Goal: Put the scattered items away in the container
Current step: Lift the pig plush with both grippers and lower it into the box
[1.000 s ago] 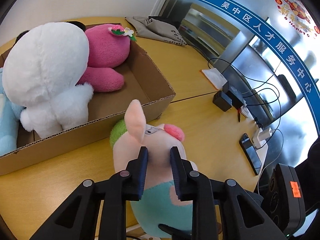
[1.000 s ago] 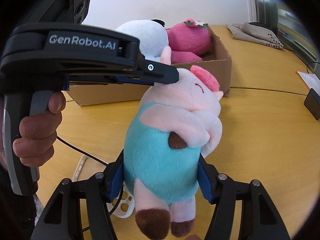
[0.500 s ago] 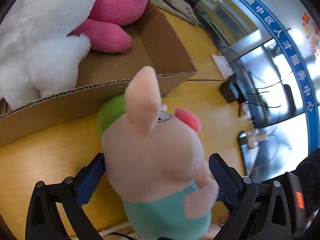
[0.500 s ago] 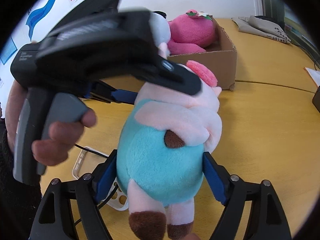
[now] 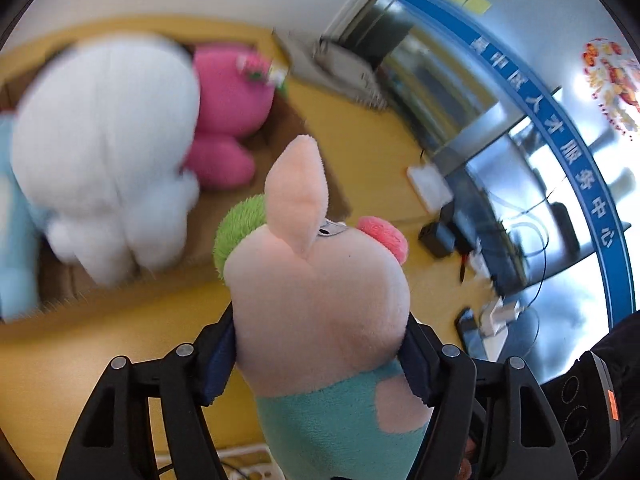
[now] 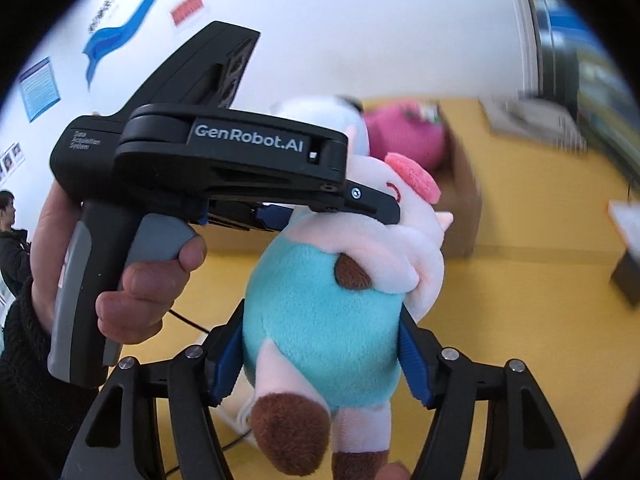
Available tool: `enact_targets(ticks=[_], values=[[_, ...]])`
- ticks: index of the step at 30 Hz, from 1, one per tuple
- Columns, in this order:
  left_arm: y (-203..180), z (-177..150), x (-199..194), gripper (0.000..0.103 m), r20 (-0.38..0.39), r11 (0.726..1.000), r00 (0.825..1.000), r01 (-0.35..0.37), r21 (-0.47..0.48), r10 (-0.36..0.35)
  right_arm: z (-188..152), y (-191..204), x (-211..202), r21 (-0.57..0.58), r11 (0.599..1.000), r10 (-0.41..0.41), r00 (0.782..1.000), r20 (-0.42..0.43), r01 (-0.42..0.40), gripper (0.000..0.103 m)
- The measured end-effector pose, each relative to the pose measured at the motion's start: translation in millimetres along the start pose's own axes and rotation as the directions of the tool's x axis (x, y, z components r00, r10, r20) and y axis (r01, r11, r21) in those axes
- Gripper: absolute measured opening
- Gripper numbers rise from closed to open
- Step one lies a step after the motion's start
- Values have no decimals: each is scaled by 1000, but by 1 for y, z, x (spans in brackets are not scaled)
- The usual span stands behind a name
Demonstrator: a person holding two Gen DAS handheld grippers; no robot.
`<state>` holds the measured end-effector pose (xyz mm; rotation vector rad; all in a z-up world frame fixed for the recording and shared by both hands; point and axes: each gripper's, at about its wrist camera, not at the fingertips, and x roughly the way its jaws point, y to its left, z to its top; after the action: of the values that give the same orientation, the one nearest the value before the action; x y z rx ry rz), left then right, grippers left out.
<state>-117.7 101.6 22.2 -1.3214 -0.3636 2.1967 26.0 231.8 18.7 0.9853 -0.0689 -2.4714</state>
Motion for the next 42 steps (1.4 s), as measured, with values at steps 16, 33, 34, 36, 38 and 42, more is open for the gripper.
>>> enact_targets(ticks=[16,33,34,36,38,42], values=[[42,147,74,78,20,983,983,-181,26,181,106,-76,110,-117,993,34,996,78,-25,69],[-7,87,100,87,16,924,962,-268,273,274,39,-62,102,3,997,-71,985,-157,73,69],[-11,82,98,88,20,920,961,-270,284,276,34,-59,97,16,996,-79,984,-159,83,70],[-16,77,91,88,39,913,957,-286,290,287,30,-58,90,40,993,-103,983,-153,110,74],[-18,75,73,88,63,919,957,-290,268,284,29,-56,73,34,987,-154,980,-127,159,79],[-16,82,24,88,172,953,966,-225,202,191,36,-56,26,42,987,-152,988,-25,153,79]])
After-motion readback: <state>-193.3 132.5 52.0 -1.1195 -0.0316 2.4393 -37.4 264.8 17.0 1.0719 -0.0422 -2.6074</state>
